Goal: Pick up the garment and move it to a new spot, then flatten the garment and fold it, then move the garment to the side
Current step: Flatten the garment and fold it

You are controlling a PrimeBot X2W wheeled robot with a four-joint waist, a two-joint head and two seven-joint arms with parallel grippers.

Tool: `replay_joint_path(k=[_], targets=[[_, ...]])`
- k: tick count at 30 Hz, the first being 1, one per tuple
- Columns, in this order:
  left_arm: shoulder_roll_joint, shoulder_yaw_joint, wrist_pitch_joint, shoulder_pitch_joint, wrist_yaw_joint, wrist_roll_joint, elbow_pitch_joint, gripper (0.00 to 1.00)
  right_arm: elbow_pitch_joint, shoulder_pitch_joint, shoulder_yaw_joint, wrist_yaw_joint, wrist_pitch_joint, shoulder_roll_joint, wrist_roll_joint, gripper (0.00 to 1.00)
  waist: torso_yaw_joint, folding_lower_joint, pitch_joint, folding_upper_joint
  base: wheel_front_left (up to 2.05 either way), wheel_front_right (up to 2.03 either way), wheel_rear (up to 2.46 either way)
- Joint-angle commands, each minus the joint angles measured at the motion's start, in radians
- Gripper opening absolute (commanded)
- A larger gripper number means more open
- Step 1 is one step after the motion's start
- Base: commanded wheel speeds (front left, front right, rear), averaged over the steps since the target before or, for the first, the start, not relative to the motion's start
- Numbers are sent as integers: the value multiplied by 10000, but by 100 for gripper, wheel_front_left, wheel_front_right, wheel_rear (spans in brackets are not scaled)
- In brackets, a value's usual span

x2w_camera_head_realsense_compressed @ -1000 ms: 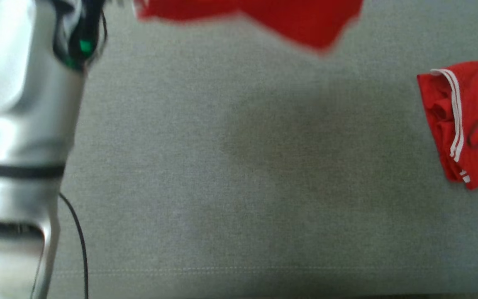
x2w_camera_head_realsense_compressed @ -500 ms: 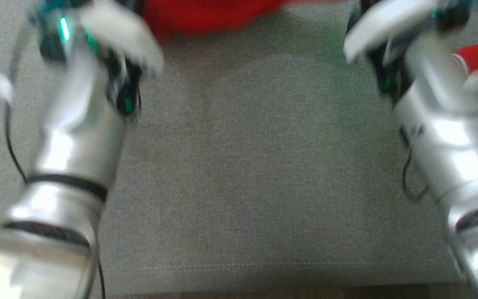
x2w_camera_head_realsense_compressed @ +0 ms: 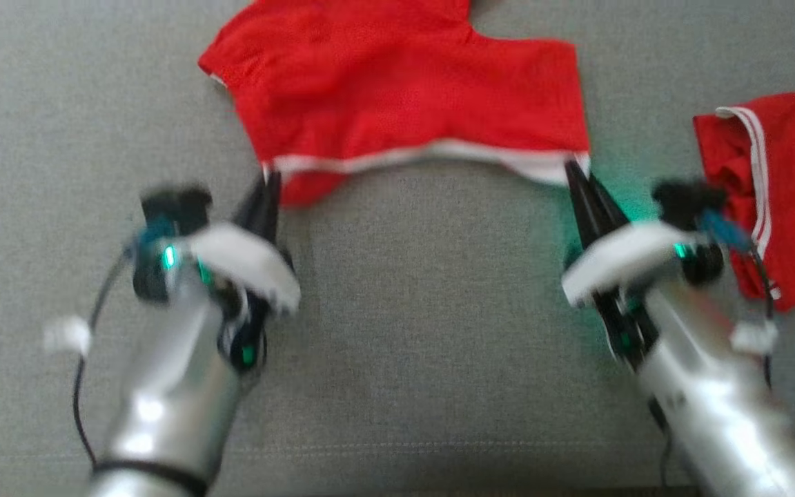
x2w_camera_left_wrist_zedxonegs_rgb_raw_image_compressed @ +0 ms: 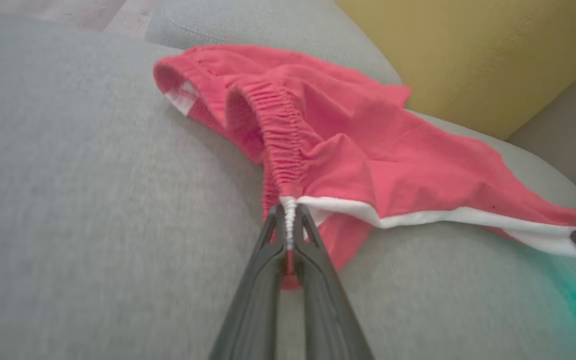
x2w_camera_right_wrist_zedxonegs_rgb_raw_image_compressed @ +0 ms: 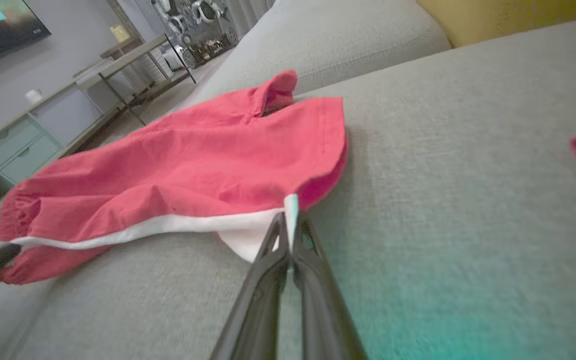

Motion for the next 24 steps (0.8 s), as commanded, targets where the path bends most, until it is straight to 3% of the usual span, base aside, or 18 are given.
replay_joint_path(k=[1, 8, 13, 14, 20, 24], targets=[[391, 340, -58, 516, -58, 124, -810, 0, -931, 763, -215, 65, -133, -96, -159, 0, -14, 0, -257, 0, 0, 0, 0], [921, 909, -58, 3449, -19, 503, -3621, 0, -4218, 4740, -2003, 65, -24, -206, -1065, 0, -70, 0, -928, 0, 0, 0, 0], [1209, 988, -15, 5183, 295, 615, -5261, 0, -7005, 7355, -3218, 65, 1173, 306, -2010, 0, -65, 0, -1363, 0, 0, 0, 0], [1209, 988, -15, 5183, 295, 615, -5261, 0, -7005, 7355, -3218, 65, 1173, 306, -2010, 0, -65, 0, -1363, 0, 0, 0, 0], [1470, 1145, 642, 6978, 962, 428, -7134, 0, -9696, 9628, -3891, 65, 2875, 719, -2673, 0, -21, 0, -1844, 0, 0, 0, 0], [1571, 1255, 1019, 7867, 1288, 247, -8057, 0, -10531, 10235, -4193, 65, 3460, 791, -2773, 0, 59, 0, -2095, 0, 0, 0, 0]])
